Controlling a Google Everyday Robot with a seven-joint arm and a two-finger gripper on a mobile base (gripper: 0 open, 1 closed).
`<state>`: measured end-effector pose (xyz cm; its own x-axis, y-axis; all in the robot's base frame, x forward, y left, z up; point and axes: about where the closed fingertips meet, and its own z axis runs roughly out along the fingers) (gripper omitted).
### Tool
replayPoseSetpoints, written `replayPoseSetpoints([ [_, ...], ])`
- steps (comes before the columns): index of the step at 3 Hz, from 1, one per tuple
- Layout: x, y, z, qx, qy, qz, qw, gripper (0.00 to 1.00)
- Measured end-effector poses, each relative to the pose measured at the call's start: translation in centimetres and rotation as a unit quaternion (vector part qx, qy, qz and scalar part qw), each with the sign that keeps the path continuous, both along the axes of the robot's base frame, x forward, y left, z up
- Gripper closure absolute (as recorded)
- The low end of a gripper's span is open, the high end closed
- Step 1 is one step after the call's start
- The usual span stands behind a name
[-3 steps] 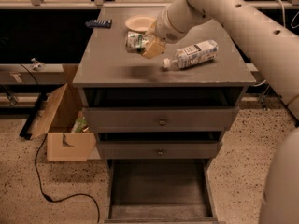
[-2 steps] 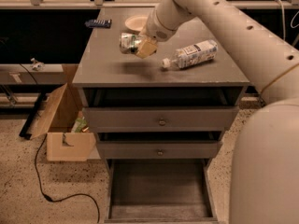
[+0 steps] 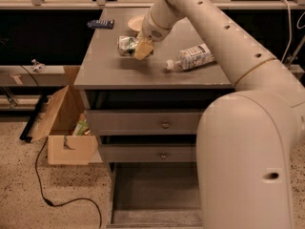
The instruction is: Pick 7up can from bottom drawer and place on counter
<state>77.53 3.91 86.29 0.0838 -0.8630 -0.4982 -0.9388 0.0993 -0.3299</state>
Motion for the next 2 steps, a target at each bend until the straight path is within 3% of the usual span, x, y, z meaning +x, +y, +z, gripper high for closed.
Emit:
replayPoseSetpoints([
  [1, 1.17, 0.49, -0.74, 0.003, 0.015, -0.002, 0.9999, 0.27],
  [2, 1.86, 0.58, -0.74, 0.004, 0.016, -0.005, 0.9998, 0.04],
])
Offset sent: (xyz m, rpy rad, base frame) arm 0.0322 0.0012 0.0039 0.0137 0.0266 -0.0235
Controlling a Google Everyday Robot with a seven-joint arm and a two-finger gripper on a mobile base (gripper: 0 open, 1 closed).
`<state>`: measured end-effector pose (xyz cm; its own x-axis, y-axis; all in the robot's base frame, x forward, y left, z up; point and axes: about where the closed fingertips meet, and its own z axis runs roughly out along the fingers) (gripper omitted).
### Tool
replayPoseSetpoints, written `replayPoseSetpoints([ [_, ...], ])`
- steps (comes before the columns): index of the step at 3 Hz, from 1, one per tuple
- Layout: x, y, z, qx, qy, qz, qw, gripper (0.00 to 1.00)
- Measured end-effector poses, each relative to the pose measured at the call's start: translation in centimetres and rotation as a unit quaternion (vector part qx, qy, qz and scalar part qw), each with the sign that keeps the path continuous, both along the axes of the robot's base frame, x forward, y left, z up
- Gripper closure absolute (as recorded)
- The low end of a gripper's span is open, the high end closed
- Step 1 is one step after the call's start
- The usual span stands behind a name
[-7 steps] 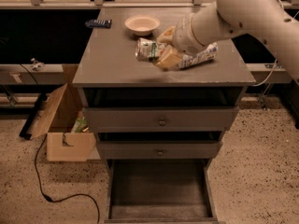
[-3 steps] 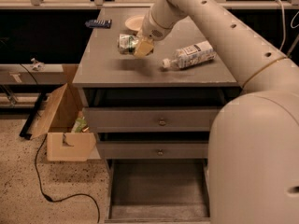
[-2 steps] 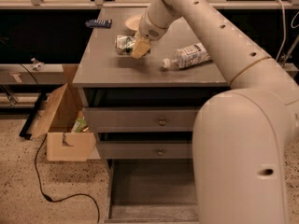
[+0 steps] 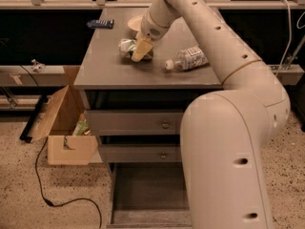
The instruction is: Pick 7up can from bottom drawer and place on counter
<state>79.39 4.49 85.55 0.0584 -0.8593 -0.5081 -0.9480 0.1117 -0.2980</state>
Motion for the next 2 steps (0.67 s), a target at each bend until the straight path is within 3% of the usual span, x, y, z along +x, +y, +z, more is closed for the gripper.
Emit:
replayPoseSetpoints([
  [2, 0.8, -1.4, 2.4, 0.012, -0.023, -0.018, 0.9995, 0.0],
])
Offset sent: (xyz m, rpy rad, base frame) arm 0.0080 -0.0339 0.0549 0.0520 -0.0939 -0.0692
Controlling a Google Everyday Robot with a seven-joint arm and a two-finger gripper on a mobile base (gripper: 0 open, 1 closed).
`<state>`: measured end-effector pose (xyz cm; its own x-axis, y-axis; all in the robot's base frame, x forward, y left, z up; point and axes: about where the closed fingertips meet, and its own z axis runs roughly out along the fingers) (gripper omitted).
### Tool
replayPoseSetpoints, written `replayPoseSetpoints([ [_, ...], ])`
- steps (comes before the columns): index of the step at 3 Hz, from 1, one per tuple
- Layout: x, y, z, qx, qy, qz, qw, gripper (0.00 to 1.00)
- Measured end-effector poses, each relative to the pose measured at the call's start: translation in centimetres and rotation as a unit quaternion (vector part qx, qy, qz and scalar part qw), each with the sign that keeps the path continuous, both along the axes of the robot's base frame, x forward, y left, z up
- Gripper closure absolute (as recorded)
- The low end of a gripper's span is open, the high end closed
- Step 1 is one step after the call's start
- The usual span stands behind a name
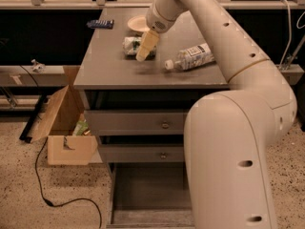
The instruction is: Pick 7up can from bottom drawer and place on counter
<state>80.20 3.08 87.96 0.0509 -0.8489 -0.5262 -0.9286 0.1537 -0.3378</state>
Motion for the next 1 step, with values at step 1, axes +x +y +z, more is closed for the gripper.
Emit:
replayPoseSetpoints([
  [1, -0.4, -2.21, 2.91, 0.009, -0.032, -0.015, 0.9993, 0.0],
])
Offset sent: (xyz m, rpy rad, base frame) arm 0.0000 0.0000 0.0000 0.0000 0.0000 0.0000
